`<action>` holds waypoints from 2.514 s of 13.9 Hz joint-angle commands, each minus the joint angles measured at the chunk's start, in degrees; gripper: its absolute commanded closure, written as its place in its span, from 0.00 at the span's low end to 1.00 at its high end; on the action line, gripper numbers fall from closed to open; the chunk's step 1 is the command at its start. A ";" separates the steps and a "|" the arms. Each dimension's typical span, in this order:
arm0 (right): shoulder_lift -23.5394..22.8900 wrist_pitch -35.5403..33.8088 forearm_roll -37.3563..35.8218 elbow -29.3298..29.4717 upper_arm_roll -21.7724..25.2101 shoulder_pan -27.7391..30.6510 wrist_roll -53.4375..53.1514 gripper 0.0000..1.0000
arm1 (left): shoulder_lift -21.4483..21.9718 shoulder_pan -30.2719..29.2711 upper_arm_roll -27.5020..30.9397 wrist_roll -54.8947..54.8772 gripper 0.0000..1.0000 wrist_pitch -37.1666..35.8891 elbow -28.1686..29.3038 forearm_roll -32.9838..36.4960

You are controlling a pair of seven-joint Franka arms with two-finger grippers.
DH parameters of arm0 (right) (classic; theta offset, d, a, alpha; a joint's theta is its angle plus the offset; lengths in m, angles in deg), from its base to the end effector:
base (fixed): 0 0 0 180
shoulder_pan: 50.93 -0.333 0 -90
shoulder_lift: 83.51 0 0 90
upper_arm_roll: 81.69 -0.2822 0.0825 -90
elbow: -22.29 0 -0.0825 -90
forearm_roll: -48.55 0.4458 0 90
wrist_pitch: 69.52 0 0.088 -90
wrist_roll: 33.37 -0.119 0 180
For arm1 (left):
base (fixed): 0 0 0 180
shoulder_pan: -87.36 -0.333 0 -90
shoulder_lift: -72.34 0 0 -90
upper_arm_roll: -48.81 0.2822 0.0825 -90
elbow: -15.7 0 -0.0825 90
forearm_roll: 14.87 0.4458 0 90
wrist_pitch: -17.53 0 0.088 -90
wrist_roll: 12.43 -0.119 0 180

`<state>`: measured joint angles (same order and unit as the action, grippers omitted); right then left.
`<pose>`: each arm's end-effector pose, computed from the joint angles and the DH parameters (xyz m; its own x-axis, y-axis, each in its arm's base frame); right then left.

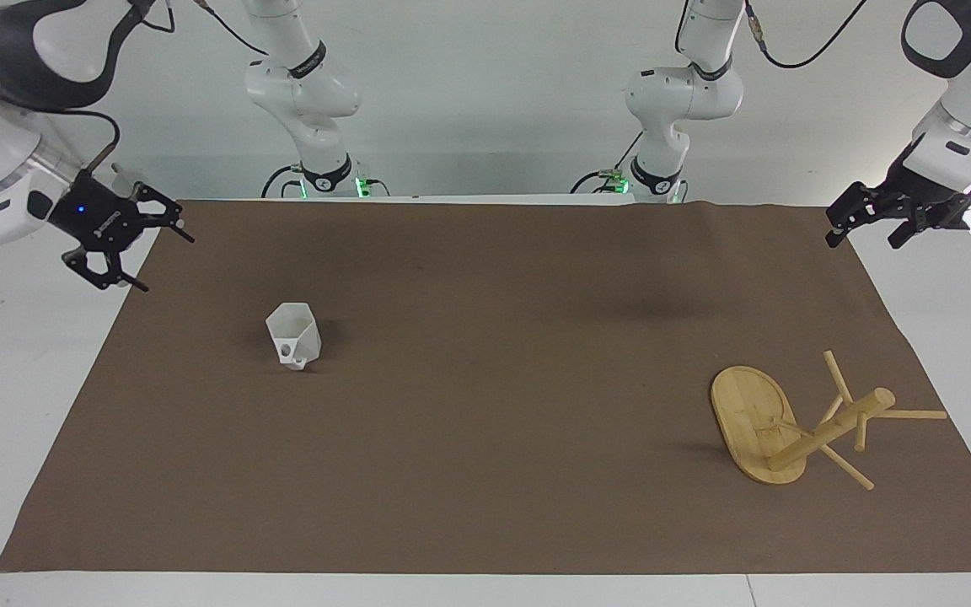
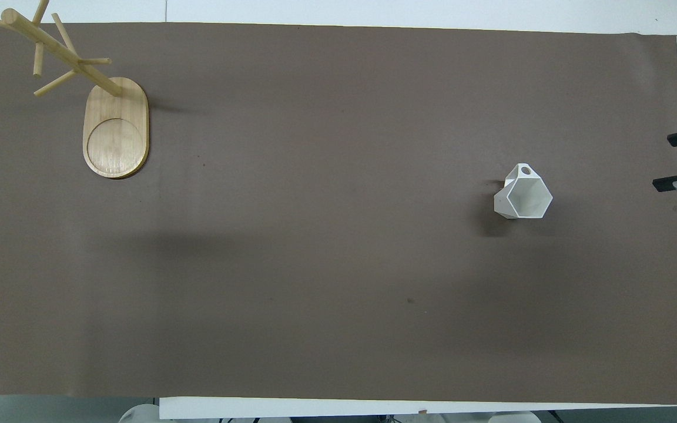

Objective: Hang cup on rack
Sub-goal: 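Reach the open right gripper toward the white hexagonal cup, then close the right gripper on the white cup's rim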

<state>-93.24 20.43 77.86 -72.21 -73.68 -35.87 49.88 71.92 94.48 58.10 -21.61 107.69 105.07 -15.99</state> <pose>0.6139 -0.1938 0.4450 0.5560 0.7160 0.4221 0.8311 -0.4705 -0.2966 0.6185 0.0208 0.5804 0.9925 -0.1220 0.0094 -0.1221 -0.9924 0.0171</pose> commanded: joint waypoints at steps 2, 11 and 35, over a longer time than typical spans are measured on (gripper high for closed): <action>-12.46 -3.45 14.07 0.72 -0.62 7.51 25.67 0.01 | 1.29 0.01 -0.14 0.75 0.00 0.89 1.77 1.03; -20.06 -8.84 27.47 -14.04 -0.80 8.50 63.50 0.01 | 1.29 0.01 -0.23 0.66 0.00 0.89 1.69 1.03; -18.57 -1.89 36.35 -22.66 -1.77 2.69 69.41 0.01 | 1.38 0.01 -0.23 0.75 0.00 0.89 1.69 1.03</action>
<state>-113.51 17.30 112.74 -92.28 -75.26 -33.47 117.49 71.92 94.48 58.09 -21.59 107.69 105.08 -15.99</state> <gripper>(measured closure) 0.004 0.000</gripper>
